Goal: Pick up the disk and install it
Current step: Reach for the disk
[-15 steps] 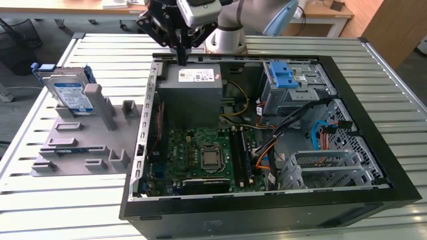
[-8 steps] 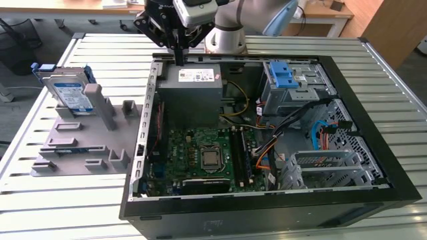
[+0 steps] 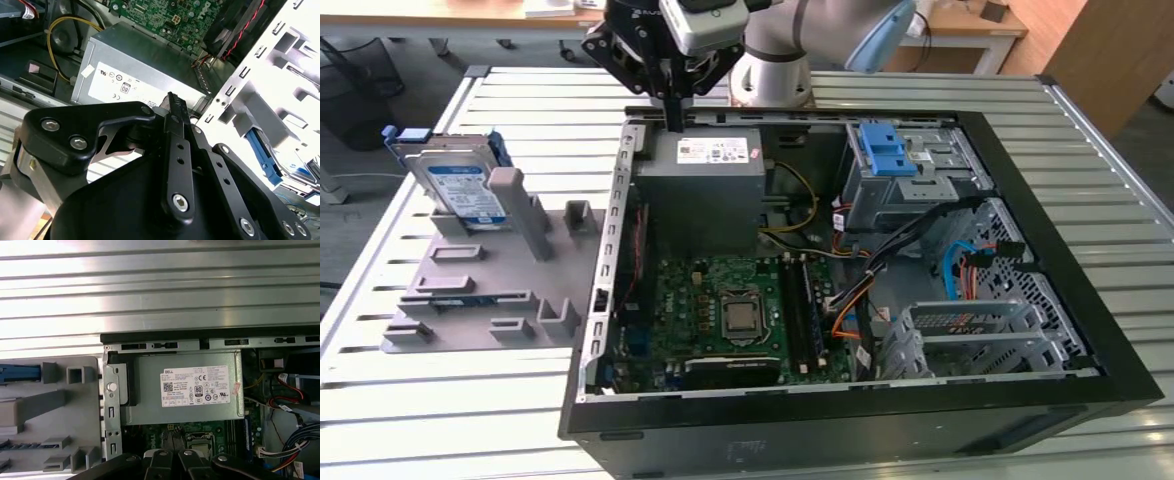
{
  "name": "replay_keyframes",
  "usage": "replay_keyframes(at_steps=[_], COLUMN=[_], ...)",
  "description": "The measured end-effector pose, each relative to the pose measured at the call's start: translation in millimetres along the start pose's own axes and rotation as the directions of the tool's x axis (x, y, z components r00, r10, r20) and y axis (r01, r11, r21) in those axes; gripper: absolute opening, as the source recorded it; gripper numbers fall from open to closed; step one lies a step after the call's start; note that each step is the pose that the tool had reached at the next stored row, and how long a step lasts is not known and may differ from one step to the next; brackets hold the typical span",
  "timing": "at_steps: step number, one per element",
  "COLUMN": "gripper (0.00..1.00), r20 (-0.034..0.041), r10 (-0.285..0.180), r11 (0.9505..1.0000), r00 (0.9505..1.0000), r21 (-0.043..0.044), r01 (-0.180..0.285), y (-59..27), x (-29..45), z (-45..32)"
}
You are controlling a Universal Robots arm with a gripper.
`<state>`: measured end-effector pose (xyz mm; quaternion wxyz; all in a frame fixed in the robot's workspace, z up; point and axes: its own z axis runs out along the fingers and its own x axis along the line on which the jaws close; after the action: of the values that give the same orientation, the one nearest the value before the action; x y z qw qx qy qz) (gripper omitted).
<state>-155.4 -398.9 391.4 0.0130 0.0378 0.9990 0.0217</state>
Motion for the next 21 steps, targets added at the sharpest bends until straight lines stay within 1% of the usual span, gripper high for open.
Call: replay_keyframes(at_steps=[6, 21], gripper=[0.11, 0.11], r20=[0.0, -0.0001], r10=[0.0, 0.0], r11=[1.0, 1.0], r00=[1.0, 1.0], r21=[0.0, 0.0], r01=[0.0, 0.0], y=[-0.1, 1.3], x=[0.8, 8.6], z=[0.0, 0.8])
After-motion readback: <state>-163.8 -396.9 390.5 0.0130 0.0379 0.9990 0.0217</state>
